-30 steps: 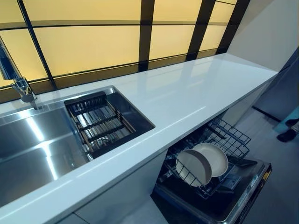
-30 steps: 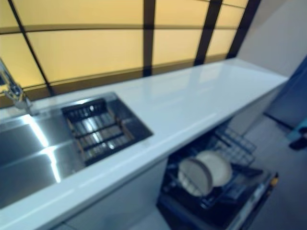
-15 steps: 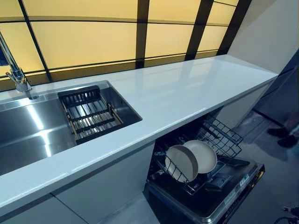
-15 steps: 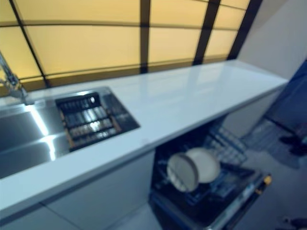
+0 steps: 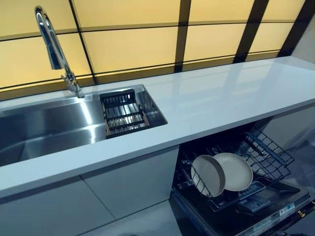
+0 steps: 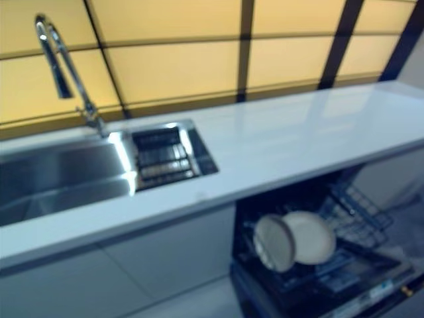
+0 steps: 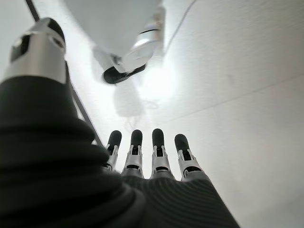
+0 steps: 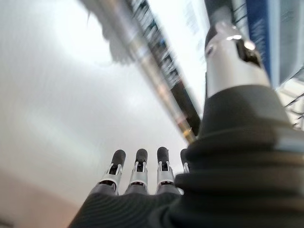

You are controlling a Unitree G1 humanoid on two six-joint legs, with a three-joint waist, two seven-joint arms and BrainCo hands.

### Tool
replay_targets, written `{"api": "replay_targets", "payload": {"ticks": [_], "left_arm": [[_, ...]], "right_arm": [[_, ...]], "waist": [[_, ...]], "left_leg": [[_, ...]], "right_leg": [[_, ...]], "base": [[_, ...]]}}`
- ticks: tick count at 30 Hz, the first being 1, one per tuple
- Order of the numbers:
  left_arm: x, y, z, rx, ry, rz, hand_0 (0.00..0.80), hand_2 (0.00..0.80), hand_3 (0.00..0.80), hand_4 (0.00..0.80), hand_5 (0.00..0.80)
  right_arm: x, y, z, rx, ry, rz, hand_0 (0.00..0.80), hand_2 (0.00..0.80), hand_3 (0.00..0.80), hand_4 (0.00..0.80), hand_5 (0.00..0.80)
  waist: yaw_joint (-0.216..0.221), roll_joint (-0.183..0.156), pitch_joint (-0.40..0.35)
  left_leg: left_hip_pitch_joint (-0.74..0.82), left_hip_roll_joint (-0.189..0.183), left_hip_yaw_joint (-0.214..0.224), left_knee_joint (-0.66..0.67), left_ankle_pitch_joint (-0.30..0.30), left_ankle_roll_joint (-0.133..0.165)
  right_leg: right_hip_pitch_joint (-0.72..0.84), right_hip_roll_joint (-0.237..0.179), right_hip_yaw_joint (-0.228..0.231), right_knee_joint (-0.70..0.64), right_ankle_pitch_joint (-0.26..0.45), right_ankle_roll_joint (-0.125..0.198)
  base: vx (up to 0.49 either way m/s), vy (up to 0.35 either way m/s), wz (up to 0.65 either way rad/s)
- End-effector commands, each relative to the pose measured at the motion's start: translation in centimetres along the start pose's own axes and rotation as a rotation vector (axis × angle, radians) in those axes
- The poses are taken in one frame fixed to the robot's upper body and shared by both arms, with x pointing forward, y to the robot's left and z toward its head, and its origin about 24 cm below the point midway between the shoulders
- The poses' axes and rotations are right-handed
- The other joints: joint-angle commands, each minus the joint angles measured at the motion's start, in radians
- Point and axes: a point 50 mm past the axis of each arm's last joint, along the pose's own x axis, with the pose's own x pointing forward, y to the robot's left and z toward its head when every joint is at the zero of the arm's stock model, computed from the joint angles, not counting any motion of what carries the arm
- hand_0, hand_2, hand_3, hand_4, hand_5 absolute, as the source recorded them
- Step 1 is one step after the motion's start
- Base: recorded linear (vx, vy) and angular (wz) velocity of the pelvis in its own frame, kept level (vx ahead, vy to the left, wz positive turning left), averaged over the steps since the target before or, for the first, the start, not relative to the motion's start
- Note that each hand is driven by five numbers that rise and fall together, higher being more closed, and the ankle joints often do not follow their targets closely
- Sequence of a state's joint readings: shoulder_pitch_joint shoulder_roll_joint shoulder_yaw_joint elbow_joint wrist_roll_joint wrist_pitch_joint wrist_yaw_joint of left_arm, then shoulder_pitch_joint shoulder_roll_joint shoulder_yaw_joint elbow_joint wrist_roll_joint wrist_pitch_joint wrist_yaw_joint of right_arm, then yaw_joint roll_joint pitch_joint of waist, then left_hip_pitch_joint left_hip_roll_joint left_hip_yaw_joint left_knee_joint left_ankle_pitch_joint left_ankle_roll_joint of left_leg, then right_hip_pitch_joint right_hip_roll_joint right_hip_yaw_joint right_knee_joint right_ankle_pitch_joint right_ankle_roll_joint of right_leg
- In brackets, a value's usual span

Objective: Take plates into dishwasher

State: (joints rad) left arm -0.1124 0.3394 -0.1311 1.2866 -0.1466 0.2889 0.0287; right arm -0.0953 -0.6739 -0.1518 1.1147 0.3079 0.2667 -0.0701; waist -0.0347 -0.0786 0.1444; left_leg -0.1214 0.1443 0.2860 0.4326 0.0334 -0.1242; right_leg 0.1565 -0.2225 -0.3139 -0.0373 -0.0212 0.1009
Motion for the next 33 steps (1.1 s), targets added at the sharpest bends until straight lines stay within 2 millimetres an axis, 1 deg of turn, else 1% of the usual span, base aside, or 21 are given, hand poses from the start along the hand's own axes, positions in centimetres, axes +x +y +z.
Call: {"api": "replay_targets", "payload": {"ticks": [1, 2, 3, 5, 6, 9, 10, 11, 12, 14, 15, 16, 17, 18, 19, 20, 21, 25, 29, 30, 33], "left_arm": [[-0.2, 0.6, 1.9, 0.035, -0.058, 0.005, 0.000, 0.000, 0.000, 0.000, 0.000], [-0.2, 0.5, 2.1, 0.037, -0.064, 0.000, 0.000, 0.000, 0.000, 0.000, 0.000], [-0.3, -0.1, 2.5, 0.052, -0.085, -0.014, 0.000, 0.000, 0.000, 0.000, 0.000], [-0.4, -0.6, 3.0, 0.080, -0.100, -0.023, 0.000, 0.000, 0.000, 0.000, 0.000], [-0.4, -0.8, 3.1, 0.093, -0.102, -0.017, 0.000, 0.000, 0.000, 0.000, 0.000], [-0.3, -0.6, 2.6, 0.125, -0.092, -0.009, 0.000, 0.000, 0.000, 0.000, 0.000], [-0.2, -0.6, 2.2, 0.135, -0.083, -0.004, 0.000, 0.000, 0.000, 0.000, 0.000], [-0.2, -0.4, 1.9, 0.141, -0.077, 0.004, 0.000, 0.000, 0.000, 0.000, 0.000], [-0.2, 0.0, 1.7, 0.144, -0.070, 0.012, 0.000, 0.000, 0.000, 0.000, 0.000], [-0.1, 0.7, 1.5, 0.136, -0.063, 0.024, 0.000, 0.000, 0.000, 0.000, 0.000], [-0.1, 1.3, 1.2, 0.112, -0.058, 0.037, 0.000, 0.000, 0.000, 0.000, 0.000], [-0.1, 1.5, 1.1, 0.097, -0.059, 0.040, 0.000, 0.000, 0.000, 0.000, 0.000], [-0.1, 1.6, 1.0, 0.092, -0.059, 0.039, 0.000, 0.000, 0.000, 0.000, 0.000], [-0.1, 1.7, 1.1, 0.081, -0.059, 0.036, 0.000, 0.000, 0.000, 0.000, 0.000], [-0.1, 1.6, 1.2, 0.082, -0.058, 0.036, 0.000, 0.000, 0.000, 0.000, 0.000], [-0.2, 1.6, 1.4, 0.077, -0.057, 0.042, 0.000, 0.000, 0.000, 0.000, 0.000], [-0.2, 1.7, 1.6, 0.062, -0.055, 0.046, 0.000, 0.000, 0.000, 0.000, 0.000], [-0.3, 1.8, 1.9, 0.044, -0.066, 0.037, 0.000, 0.000, 0.000, 0.000, 0.000], [-0.2, 1.6, 1.9, 0.069, -0.083, 0.028, 0.000, 0.000, 0.000, 0.000, 0.000], [-0.3, 1.6, 2.1, 0.072, -0.094, 0.027, 0.000, 0.000, 0.000, 0.000, 0.000], [-0.4, 1.4, 2.8, 0.072, -0.119, 0.021, 0.000, 0.000, 0.000, 0.000, 0.000]], "right_arm": [[0.0, -0.5, 1.1, 0.098, -0.009, -0.021, 0.000, 0.000, 0.000, 0.000, 0.000], [0.1, -0.6, 1.0, 0.103, -0.004, -0.018, 0.000, 0.000, 0.000, 0.000, 0.000], [0.1, -0.4, 0.4, 0.129, 0.009, -0.015, 0.000, 0.000, 0.000, 0.000, 0.000], [0.2, 0.1, -0.6, 0.152, 0.027, -0.008, 0.000, 0.000, 0.000, 0.000, 0.000], [0.2, 0.4, -1.2, 0.137, 0.041, 0.000, 0.000, 0.000, 0.000, 0.000, 0.000], [0.2, 0.3, -1.5, 0.138, 0.051, 0.002, 0.000, 0.000, 0.000, 0.000, 0.000], [0.2, 0.4, -1.6, 0.145, 0.047, -0.001, 0.000, 0.000, 0.000, 0.000, 0.000], [0.2, 0.5, -1.8, 0.149, 0.052, 0.001, 0.000, 0.000, 0.000, 0.000, 0.000], [0.2, 0.5, -2.0, 0.161, 0.060, 0.006, 0.000, 0.000, 0.000, 0.000, 0.000], [0.2, 0.8, -2.4, 0.160, 0.074, 0.012, 0.000, 0.000, 0.000, 0.000, 0.000], [0.1, 1.4, -2.7, 0.157, 0.088, 0.017, 0.000, 0.000, 0.000, 0.000, 0.000], [0.2, 1.6, -3.0, 0.156, 0.094, 0.015, 0.000, 0.000, 0.000, 0.000, 0.000], [0.2, 1.7, -3.1, 0.158, 0.096, 0.015, 0.000, 0.000, 0.000, 0.000, 0.000], [0.2, 2.2, -3.8, 0.150, 0.107, 0.015, 0.000, 0.000, 0.000, 0.000, 0.000], [0.2, 2.4, -4.0, 0.152, 0.113, 0.015, 0.000, 0.000, 0.000, 0.000, 0.000], [0.1, 2.7, -4.3, 0.150, 0.128, 0.013, 0.000, 0.000, 0.000, 0.000, 0.000], [0.1, 2.9, -4.6, 0.145, 0.136, 0.014, 0.000, 0.000, 0.000, 0.000, 0.000], [0.0, 3.0, -5.2, 0.153, 0.173, 0.015, 0.000, 0.000, 0.000, 0.000, 0.000], [-0.2, 3.2, -6.6, 0.175, 0.221, 0.041, 0.000, 0.000, 0.000, 0.000, 0.000], [-0.2, 3.6, -7.0, 0.180, 0.225, 0.057, 0.000, 0.000, 0.000, 0.000, 0.000], [-0.3, 4.6, -7.1, 0.199, 0.220, 0.088, 0.000, 0.000, 0.000, 0.000, 0.000]], "waist": [[-0.011, 0.018, -0.026], [-0.018, 0.027, -0.031], [-0.027, 0.043, -0.034], [-0.028, 0.040, -0.032], [-0.031, 0.034, -0.031], [-0.026, 0.025, -0.025], [-0.034, 0.026, -0.020], [-0.045, 0.031, -0.016], [-0.050, 0.036, -0.013], [-0.036, 0.042, -0.013], [-0.009, 0.049, -0.015], [0.002, 0.052, -0.016], [0.007, 0.053, -0.016], [0.025, 0.058, -0.022], [0.026, 0.057, -0.024], [0.024, 0.052, -0.028], [0.022, 0.046, -0.028], [0.019, 0.042, -0.025], [0.013, 0.043, -0.021], [0.011, 0.047, -0.015], [0.010, 0.054, -0.004]], "left_leg": [[0.140, -0.050, -0.024, -0.111, -0.111, 0.062], [0.173, -0.060, -0.026, -0.184, -0.124, 0.064], [0.220, -0.090, -0.040, -0.330, -0.127, 0.073], [0.224, -0.106, -0.053, -0.375, -0.121, 0.079], [0.230, -0.123, -0.067, -0.396, -0.125, 0.084], [0.236, -0.138, -0.078, -0.432, -0.119, 0.091], [0.242, -0.147, -0.108, -0.451, -0.117, 0.098], [0.242, -0.148, -0.135, -0.460, -0.112, 0.106], [0.235, -0.146, -0.151, -0.461, -0.107, 0.115], [0.216, -0.130, -0.130, -0.454, -0.090, 0.121], [0.197, -0.110, -0.098, -0.445, -0.073, 0.123], [0.187, -0.100, -0.086, -0.442, -0.067, 0.124], [0.185, -0.096, -0.082, -0.440, -0.067, 0.125], [0.166, -0.078, -0.070, -0.431, -0.061, 0.125], [0.159, -0.077, -0.079, -0.427, -0.061, 0.125], [0.149, -0.078, -0.101, -0.419, -0.065, 0.125], [0.146, -0.076, -0.107, -0.414, -0.069, 0.124], [0.165, -0.055, -0.105, -0.433, -0.061, 0.112], [0.185, -0.044, -0.105, -0.460, -0.050, 0.105], [0.188, -0.043, -0.105, -0.467, -0.046, 0.103], [0.180, -0.044, -0.107, -0.475, -0.038, 0.103]], "right_leg": [[-0.111, 0.123, 0.013, 0.091, -0.006, -0.072], [-0.122, 0.130, 0.007, 0.091, 0.000, -0.067], [-0.137, 0.142, 0.004, 0.087, 0.016, -0.052], [-0.152, 0.144, -0.003, 0.075, 0.036, -0.041], [-0.173, 0.143, 0.001, 0.061, 0.061, -0.027], [-0.195, 0.135, 0.006, 0.022, 0.114, 0.001], [-0.222, 0.132, 0.051, 0.021, 0.136, 0.018], [-0.248, 0.132, 0.106, 0.040, 0.138, 0.025], [-0.263, 0.125, 0.148, 0.072, 0.128, 0.029], [-0.253, 0.085, 0.139, 0.132, 0.117, 0.034], [-0.230, 0.029, 0.112, 0.179, 0.129, 0.037], [-0.218, -0.007, 0.109, 0.193, 0.145, 0.038], [-0.214, -0.022, 0.111, 0.197, 0.151, 0.039], [-0.165, -0.052, 0.115, 0.171, 0.129, 0.040], [-0.151, -0.045, 0.131, 0.150, 0.113, 0.041], [-0.143, -0.033, 0.156, 0.123, 0.098, 0.043], [-0.149, -0.034, 0.160, 0.120, 0.097, 0.051], [-0.153, -0.033, 0.157, 0.110, 0.090, 0.071], [-0.152, -0.030, 0.149, 0.101, 0.083, 0.083], [-0.156, -0.028, 0.149, 0.104, 0.079, 0.085], [-0.171, -0.024, 0.152, 0.109, 0.074, 0.086]], "base": [[-0.197, 0.133, 0.51], [-0.251, 0.198, 0.39], [-0.172, 0.125, 0.33], [-0.157, 0.050, 0.56], [-0.128, -0.003, 0.51], [-0.118, -0.006, 0.25], [-0.102, -0.011, 0.14], [-0.135, -0.029, 0.03], [-0.174, -0.050, 0.11], [-0.221, -0.098, 0.18], [-0.268, -0.166, -0.16], [-0.253, -0.174, -0.32], [-0.221, -0.212, -0.46], [-0.172, -0.194, -0.17], [-0.166, -0.266, 0.00], [-0.083, -0.213, -0.02], [-0.077, -0.213, -0.04], [-0.064, -0.160, -0.22], [-0.040, -0.126, -0.04], [-0.062, -0.107, 0.00], [-0.110, -0.103, 0.03]]}}
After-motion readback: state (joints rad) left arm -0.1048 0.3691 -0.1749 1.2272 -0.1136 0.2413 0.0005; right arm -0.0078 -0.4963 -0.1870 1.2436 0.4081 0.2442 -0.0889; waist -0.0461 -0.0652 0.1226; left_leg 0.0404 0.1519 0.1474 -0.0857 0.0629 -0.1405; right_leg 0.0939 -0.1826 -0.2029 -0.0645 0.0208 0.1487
